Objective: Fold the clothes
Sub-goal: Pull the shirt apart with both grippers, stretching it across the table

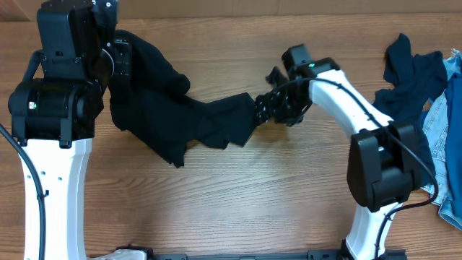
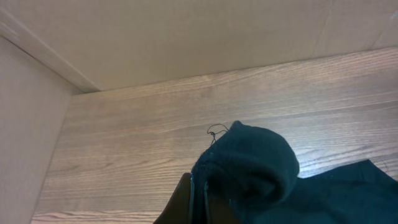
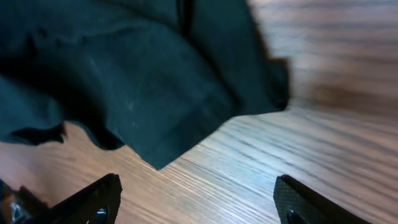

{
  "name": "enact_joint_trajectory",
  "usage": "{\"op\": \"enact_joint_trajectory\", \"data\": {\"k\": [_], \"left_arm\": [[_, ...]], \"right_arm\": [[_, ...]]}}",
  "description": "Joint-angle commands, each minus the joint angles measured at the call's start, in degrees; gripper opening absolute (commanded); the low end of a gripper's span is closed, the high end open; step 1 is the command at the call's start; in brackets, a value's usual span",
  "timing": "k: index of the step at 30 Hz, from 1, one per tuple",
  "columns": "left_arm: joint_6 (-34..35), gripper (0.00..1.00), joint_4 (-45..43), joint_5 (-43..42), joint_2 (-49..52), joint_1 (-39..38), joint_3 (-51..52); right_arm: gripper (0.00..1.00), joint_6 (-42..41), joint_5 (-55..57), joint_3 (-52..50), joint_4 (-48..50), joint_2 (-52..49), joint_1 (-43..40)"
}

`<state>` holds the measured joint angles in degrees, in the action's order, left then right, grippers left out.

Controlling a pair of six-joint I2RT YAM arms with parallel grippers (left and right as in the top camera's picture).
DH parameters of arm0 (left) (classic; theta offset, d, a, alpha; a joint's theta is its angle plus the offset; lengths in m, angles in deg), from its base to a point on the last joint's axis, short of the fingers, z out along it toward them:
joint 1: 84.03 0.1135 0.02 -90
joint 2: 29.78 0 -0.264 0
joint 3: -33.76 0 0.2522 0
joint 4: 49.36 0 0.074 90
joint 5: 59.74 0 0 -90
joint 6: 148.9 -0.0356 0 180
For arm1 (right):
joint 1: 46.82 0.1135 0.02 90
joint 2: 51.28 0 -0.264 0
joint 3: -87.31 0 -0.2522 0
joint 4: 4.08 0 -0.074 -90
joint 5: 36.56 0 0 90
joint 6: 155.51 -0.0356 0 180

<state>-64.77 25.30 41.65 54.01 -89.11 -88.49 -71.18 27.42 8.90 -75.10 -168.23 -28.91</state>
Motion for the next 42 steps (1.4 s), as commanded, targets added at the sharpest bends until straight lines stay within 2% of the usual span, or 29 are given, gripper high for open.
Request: {"op": "enact_joint_trajectory", "data": {"k": [1, 5, 10, 13, 15, 16, 17, 18, 21, 24, 27, 30, 37, 42], "left_arm": [[2.3, 0.04, -0.5, 0.4, -1.2, -0.2, -1.9], [2.3, 0.04, 0.2, -2.5, -1.2, -0.2, -1.9], [2.2, 0.04, 0.2, -2.4, -1.2, -0.2, -1.9], [2.2, 0.04, 0.1, -2.4, -1.2, -0.2, -1.9], [2.2, 0.04, 0.2, -2.4, -1.2, -0.2, -1.9], [2.2, 0.04, 0.2, -2.4, -1.2, -0.2, -1.9], [2.2, 0.04, 0.2, -2.4, -1.2, -0.2, -1.9], [2.2, 0.04, 0.2, -2.4, -1.2, -0.2, -1.9], [0.2, 0.04, -0.1, -1.7, -2.0, -0.2, -2.0], [-1.6, 0.04, -1.7, 1.3, -3.7, -0.2, -2.3], [-1.9, 0.05, -2.3, 1.7, -5.3, -0.2, -2.3], [-1.8, 0.04, -1.5, 4.2, -5.1, -0.2, -2.3], [-0.7, 0.04, -0.5, 8.8, -5.1, -0.2, -2.3], [-0.7, 0.04, -0.3, 8.8, -6.4, -0.2, -2.3]], "right_arm": [[0.82, -4.4, -1.0, -3.0, 4.5, 0.1, 2.0], [0.76, -15.0, 0.4, -6.4, 11.5, 0.1, 2.3], [0.65, -20.0, 0.4, -10.2, 16.6, 0.1, 2.4], [0.53, -22.5, 0.4, -11.0, 18.8, 0.1, 3.3], [0.4, -22.4, 0.4, -11.0, 21.6, 0.1, 4.8], [0.23, -22.0, 0.5, -11.0, 23.4, 0.1, 5.4], [0.11, -20.9, 0.5, -11.0, 24.6, 0.1, 5.7], [0.04, -19.7, 0.5, -10.9, 25.1, 0.2, 5.6], [0.04, -14.4, 4.6, -7.6, 18.7, 3.6, 0.9], [0.04, -8.7, 7.2, -1.4, 11.8, 11.4, -6.6], [0.04, -7.1, 7.0, 5.9, 8.2, 20.1, -15.8], [0.04, -5.8, 6.9, 8.0, 7.9, 25.8, -22.3], [0.04, 0.0, 7.0, 8.2, 7.5, 26.9, -24.8], [0.04, 0.5, 8.4, 13.0, 6.2, 28.1, -24.9]]}}
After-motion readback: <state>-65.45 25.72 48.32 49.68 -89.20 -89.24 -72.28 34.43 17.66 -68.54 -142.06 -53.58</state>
